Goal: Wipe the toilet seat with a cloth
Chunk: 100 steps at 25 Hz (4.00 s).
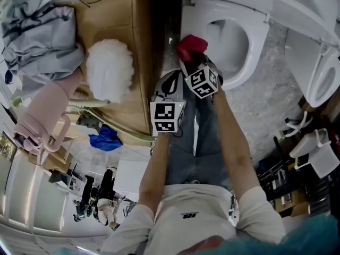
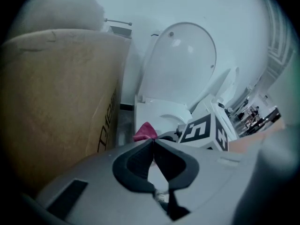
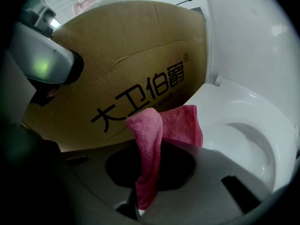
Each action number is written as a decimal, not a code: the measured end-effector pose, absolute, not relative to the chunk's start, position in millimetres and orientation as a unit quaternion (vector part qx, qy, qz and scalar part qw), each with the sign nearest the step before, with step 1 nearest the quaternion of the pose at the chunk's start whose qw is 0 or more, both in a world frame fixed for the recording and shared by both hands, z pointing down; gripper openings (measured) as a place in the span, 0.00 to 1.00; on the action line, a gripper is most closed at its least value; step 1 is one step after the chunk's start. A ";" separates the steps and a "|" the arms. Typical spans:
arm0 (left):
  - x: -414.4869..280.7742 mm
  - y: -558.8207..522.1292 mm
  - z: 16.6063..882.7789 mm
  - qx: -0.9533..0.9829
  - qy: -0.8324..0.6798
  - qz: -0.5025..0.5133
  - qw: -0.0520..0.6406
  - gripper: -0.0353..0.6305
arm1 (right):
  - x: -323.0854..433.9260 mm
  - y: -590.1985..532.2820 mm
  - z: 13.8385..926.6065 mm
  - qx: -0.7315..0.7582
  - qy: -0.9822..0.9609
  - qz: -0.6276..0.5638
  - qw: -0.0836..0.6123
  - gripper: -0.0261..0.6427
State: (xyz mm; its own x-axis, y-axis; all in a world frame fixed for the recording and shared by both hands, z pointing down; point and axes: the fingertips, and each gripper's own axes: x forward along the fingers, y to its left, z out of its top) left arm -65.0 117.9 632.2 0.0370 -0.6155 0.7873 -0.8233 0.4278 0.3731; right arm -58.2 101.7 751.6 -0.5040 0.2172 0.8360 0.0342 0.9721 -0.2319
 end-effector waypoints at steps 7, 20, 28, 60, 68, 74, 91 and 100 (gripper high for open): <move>-73.5 99.5 631.1 0.525 -0.688 0.104 0.490 0.07 | -81.2 78.1 750.6 -0.077 -0.868 0.075 0.484 0.07; -95.0 75.1 630.3 0.516 -0.703 0.102 0.478 0.07 | -109.3 43.9 748.4 -0.099 -0.876 0.051 0.470 0.07; -100.1 61.7 624.0 0.509 -0.712 0.101 0.473 0.07 | -121.8 17.2 745.8 -0.088 -0.880 0.036 0.465 0.07; -70.7 4.6 616.7 0.555 -0.684 0.117 0.459 0.07 | -90.8 -105.9 734.6 0.051 -0.887 0.067 0.455 0.07; -56.9 -8.4 615.7 0.575 -0.668 0.127 0.456 0.07 | -54.9 -131.7 735.3 0.088 -0.881 0.075 0.459 0.07; -46.0 -17.1 615.0 0.591 -0.654 0.134 0.454 0.07 | -21.7 -151.0 738.3 0.126 -0.871 0.092 0.466 0.07; -17.3 -23.7 612.4 0.625 -0.621 0.157 0.445 0.07 | 40.3 -183.9 741.2 0.222 -0.849 0.172 0.448 0.07; -0.7 -27.1 610.6 0.637 -0.610 0.163 0.442 0.07 | 81.3 -189.4 743.7 0.253 -0.830 0.189 0.461 0.07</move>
